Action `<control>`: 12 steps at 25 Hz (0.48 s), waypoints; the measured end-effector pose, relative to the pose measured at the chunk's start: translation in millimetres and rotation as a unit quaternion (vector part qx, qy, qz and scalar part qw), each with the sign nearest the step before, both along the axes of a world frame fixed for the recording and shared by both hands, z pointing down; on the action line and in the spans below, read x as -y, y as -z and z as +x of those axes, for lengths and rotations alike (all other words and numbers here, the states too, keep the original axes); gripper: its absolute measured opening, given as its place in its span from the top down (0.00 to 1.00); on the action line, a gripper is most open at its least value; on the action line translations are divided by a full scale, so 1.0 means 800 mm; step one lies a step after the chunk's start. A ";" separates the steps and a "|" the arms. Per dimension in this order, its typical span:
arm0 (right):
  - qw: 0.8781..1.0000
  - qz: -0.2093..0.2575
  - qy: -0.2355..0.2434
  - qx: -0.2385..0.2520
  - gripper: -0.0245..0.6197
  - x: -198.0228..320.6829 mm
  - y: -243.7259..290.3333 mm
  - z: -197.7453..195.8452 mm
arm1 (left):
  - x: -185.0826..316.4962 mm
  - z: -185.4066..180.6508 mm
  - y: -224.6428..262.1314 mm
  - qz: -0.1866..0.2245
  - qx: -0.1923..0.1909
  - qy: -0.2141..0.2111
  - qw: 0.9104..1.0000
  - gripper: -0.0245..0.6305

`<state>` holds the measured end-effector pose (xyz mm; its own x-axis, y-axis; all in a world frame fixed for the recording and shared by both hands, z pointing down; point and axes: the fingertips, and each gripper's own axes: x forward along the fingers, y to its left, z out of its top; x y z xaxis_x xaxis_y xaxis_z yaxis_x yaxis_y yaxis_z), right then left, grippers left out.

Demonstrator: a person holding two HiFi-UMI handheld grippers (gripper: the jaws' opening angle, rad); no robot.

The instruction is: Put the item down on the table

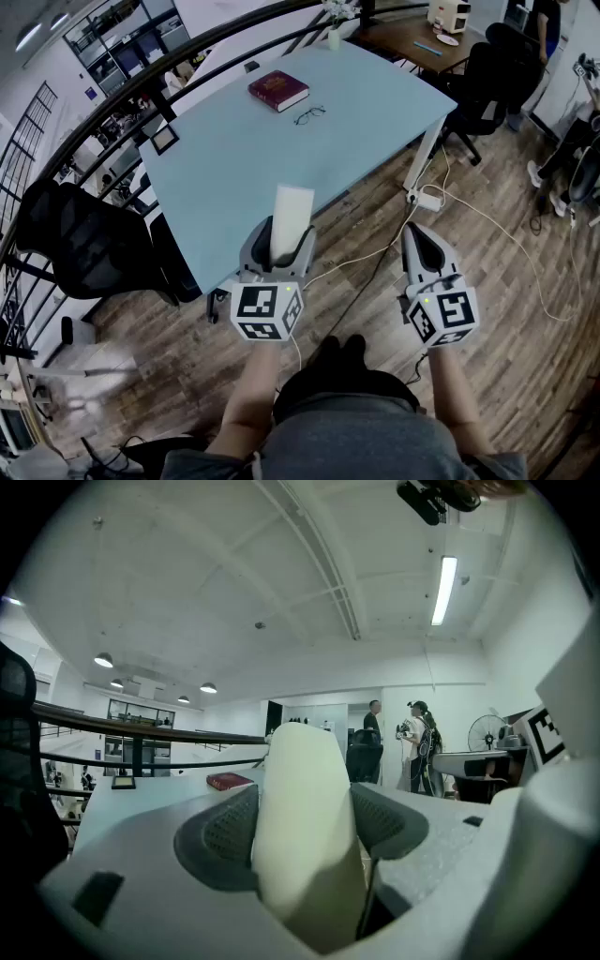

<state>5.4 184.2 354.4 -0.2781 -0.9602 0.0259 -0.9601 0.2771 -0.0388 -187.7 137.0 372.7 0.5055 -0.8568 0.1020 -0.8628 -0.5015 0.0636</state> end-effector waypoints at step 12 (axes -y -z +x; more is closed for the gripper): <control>1.000 0.009 0.009 0.027 0.96 -0.001 0.005 0.033 | 0.003 0.025 0.008 0.009 -0.002 0.007 1.000 0.49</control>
<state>32.2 184.8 350.6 -0.2952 -0.9554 -0.0067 -0.9518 0.2947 -0.0851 -167.9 134.5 366.4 0.4932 -0.8658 0.0845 -0.8699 -0.4898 0.0584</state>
